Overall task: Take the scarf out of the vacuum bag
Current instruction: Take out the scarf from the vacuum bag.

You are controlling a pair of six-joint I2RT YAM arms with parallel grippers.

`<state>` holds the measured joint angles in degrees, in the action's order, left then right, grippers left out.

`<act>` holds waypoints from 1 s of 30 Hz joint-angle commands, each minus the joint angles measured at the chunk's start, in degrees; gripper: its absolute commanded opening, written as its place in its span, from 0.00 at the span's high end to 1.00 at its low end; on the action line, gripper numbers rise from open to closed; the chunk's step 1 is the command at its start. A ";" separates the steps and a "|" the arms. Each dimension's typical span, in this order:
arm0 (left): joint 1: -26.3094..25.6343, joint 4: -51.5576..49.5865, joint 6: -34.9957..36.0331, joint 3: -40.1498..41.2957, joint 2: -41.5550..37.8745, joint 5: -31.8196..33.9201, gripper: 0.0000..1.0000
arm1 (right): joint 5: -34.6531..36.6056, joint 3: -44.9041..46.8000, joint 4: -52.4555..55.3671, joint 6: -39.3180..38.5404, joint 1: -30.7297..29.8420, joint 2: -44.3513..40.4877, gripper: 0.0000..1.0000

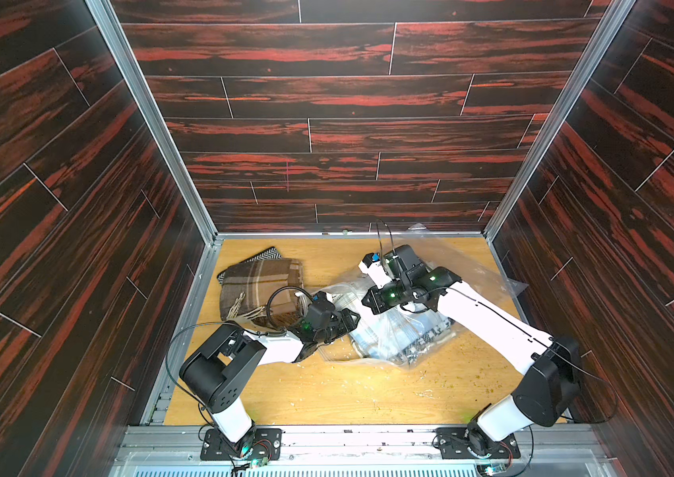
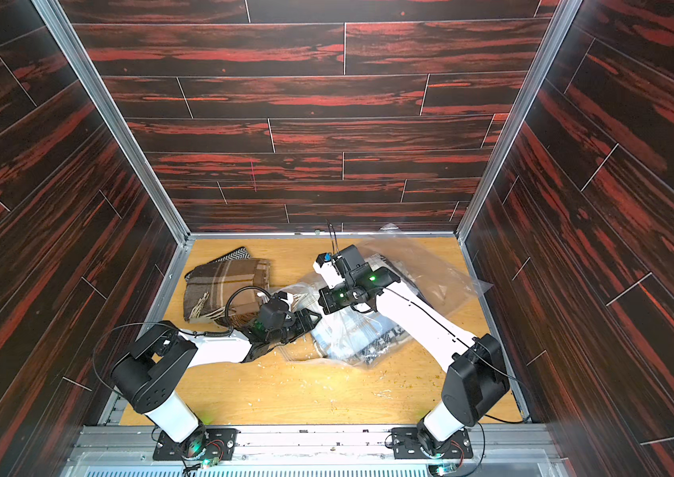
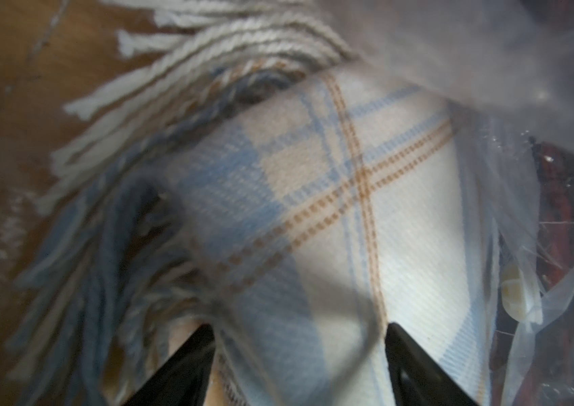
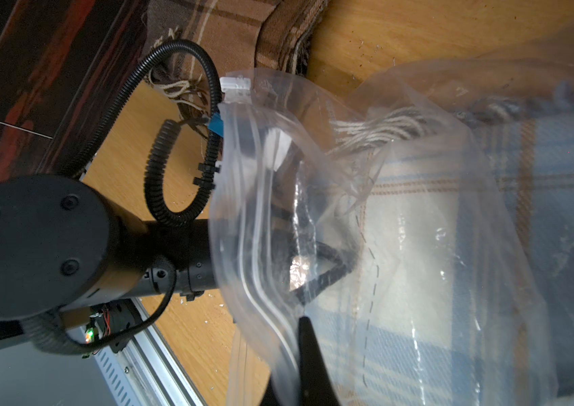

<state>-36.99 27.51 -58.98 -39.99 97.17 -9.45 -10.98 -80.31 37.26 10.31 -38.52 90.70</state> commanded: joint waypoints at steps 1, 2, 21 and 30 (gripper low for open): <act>-0.18 -3.36 3.08 -2.19 -0.75 2.41 0.26 | -0.45 0.75 -0.03 0.42 -0.11 -1.22 1.00; -0.18 -4.23 3.61 -2.68 -0.81 2.68 0.26 | -0.54 0.77 -0.08 0.46 -0.07 -1.22 1.00; -0.21 -6.10 5.76 -5.71 -0.28 0.67 0.59 | 0.44 0.72 -0.34 0.24 -0.07 -1.14 1.00; -0.18 -9.21 6.56 -5.61 -1.84 0.99 0.56 | 0.42 0.67 -0.70 0.29 -0.06 -0.78 1.00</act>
<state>-36.99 20.18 -53.43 -44.64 96.88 -8.58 -10.74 -80.18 36.40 10.35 -38.52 90.70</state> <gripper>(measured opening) 0.428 0.045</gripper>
